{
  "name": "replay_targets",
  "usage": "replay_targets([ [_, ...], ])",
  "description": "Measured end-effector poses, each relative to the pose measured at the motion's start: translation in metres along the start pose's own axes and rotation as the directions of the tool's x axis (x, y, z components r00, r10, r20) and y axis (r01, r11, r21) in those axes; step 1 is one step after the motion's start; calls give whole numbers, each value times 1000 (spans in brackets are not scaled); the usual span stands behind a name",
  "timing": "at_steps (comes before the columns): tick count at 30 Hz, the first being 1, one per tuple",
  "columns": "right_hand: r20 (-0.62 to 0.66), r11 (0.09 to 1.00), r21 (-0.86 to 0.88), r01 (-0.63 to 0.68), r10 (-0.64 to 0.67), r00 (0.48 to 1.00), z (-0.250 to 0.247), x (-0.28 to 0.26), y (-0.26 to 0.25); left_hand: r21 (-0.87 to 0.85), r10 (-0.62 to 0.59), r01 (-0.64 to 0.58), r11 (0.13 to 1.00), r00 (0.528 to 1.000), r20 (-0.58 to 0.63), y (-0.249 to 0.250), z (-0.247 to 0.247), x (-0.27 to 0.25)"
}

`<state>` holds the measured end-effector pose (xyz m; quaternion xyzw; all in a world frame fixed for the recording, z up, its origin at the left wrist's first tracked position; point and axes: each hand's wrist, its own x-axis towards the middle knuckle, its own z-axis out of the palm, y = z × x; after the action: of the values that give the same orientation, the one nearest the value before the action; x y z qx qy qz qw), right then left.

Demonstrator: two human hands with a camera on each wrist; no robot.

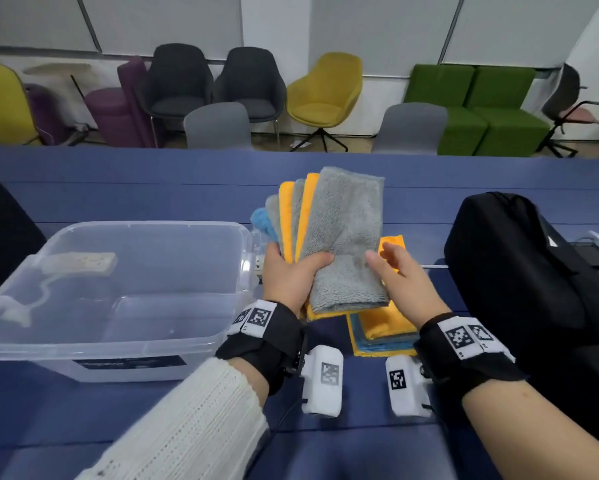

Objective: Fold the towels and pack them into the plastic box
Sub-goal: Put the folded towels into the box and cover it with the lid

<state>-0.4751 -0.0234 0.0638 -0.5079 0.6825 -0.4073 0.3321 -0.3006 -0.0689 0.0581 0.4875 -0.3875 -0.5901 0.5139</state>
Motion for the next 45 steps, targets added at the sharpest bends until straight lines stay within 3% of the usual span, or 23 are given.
replay_targets([
  [2, 51, 972, 232, 36, -49, 997, 0, -4, -16, 16, 71, -72, 997, 997, 34, 19, 1, -8],
  [5, 131, 905, 423, 40, -105, 986, 1, -3, -40, 21, 125, -128, 992, 986, 110, 45, -2, -20],
  [9, 245, 835, 545, -79, -68, 967, 8, -1, -63, 23, 99, -105, 994, 979, 177, 68, -17, -28],
  [13, 280, 771, 627, -107, -96, 955, 24, -10, -76, -1, 54, -55, 998, 974, 221, 76, -41, -32],
  [16, 382, 697, 688, -202, -111, 917, 37, -20, -87, -45, 14, -2, 999, 963, 270, 78, -61, -37],
  [22, 513, 645, 705, -295, -177, 840, 65, -35, -114, -82, 27, 8, 997, 911, 411, 87, -107, -33],
  [29, 453, 724, 659, -203, -167, 876, 100, -38, -140, -71, 175, -160, 985, 884, 434, 110, -151, -40],
  [34, 503, 787, 587, -190, -170, 848, 134, -31, -151, -75, 168, -153, 985, 945, 282, 131, -186, -36],
  [39, 661, 726, 583, -366, -161, 733, 161, -28, -173, -11, 239, -245, 969, 932, 274, 143, -226, -27],
  [42, 673, 689, 595, -415, -145, 725, 183, -24, -195, 25, 224, -238, 971, 941, 255, 152, -250, -16],
  [45, 687, 772, 488, -406, -54, 724, 215, -9, -209, 121, 134, -162, 979, 968, 212, 157, -281, 7],
])
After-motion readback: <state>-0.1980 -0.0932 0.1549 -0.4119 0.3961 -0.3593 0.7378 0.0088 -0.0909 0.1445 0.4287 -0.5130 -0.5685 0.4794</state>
